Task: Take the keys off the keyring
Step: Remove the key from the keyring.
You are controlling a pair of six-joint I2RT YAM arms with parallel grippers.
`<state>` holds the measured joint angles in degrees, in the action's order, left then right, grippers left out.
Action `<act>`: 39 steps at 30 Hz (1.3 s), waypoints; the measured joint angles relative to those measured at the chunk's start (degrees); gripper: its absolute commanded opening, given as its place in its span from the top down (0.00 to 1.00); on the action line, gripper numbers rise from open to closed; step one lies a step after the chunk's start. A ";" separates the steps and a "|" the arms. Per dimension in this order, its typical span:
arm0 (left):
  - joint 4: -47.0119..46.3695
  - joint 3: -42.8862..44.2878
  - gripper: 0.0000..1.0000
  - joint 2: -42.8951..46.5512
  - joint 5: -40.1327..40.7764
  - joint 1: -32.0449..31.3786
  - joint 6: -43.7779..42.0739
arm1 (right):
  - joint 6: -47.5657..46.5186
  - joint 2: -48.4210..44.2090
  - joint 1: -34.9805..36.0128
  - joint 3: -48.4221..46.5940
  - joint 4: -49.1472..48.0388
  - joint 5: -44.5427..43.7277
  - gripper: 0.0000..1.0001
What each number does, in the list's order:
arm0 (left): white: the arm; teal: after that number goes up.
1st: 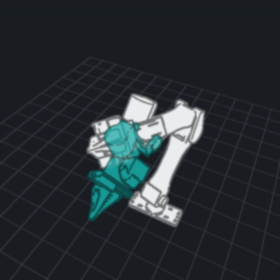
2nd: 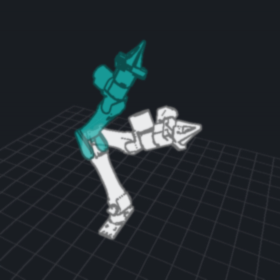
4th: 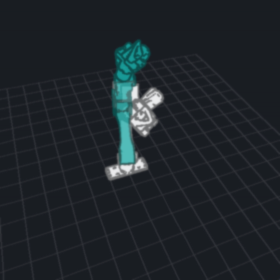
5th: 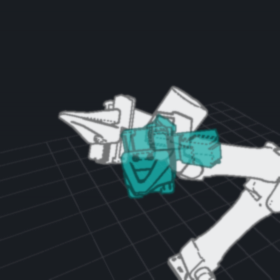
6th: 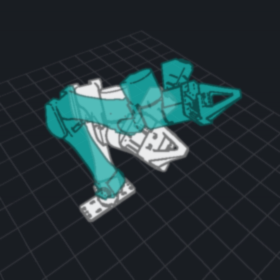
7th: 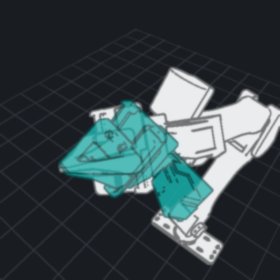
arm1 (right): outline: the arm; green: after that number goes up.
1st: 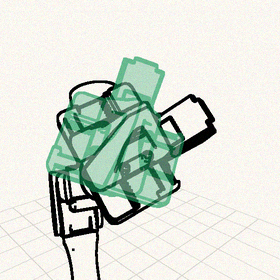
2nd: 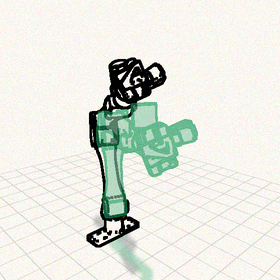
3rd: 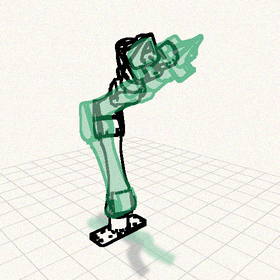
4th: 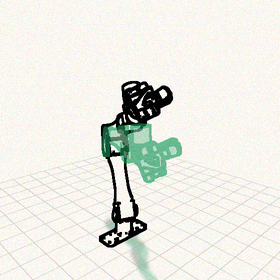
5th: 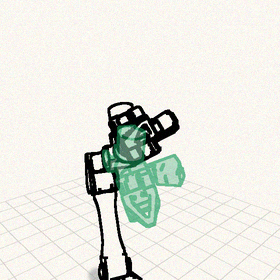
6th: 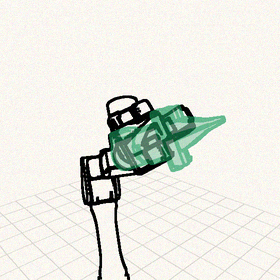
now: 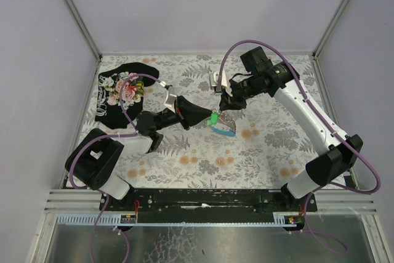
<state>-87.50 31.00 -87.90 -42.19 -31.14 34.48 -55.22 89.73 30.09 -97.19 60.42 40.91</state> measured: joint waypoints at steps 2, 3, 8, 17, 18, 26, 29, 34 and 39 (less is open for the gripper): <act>0.02 -0.15 1.00 0.17 -0.02 0.00 -0.04 | -0.15 0.00 0.02 0.31 -0.79 1.07 0.75; 0.02 -0.20 1.00 0.20 -0.02 0.00 -0.07 | -0.22 -0.02 0.02 0.37 -1.42 1.97 0.75; 0.02 -0.31 1.00 0.24 -0.04 -0.07 -0.04 | -0.24 -0.02 0.02 0.50 -2.75 3.91 0.74; 0.04 -0.31 1.00 0.24 -0.07 -0.37 -0.04 | -0.22 -0.02 0.02 0.85 -3.74 5.81 0.72; 0.04 -0.31 1.00 0.24 -0.07 -0.37 -0.04 | -0.26 -0.02 0.02 0.92 -3.72 5.84 0.73; 0.02 -0.66 1.00 0.46 0.00 -0.39 -0.11 | -0.79 -0.04 0.02 1.07 -2.43 5.42 0.70; 0.02 -0.79 1.00 0.48 0.02 -0.39 -0.24 | -1.05 -0.44 0.02 1.07 -2.14 5.07 0.69; 0.02 -0.85 1.00 0.48 0.02 -0.44 -0.28 | -2.40 -1.38 0.02 1.07 -1.09 5.25 0.69; 0.02 -0.85 1.00 0.46 0.00 -0.44 -0.28 | -3.10 -1.42 0.15 1.07 -0.68 5.31 0.69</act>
<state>-87.48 30.15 -87.44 -42.19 -31.57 34.20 -58.33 88.31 30.24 -96.12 59.75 46.22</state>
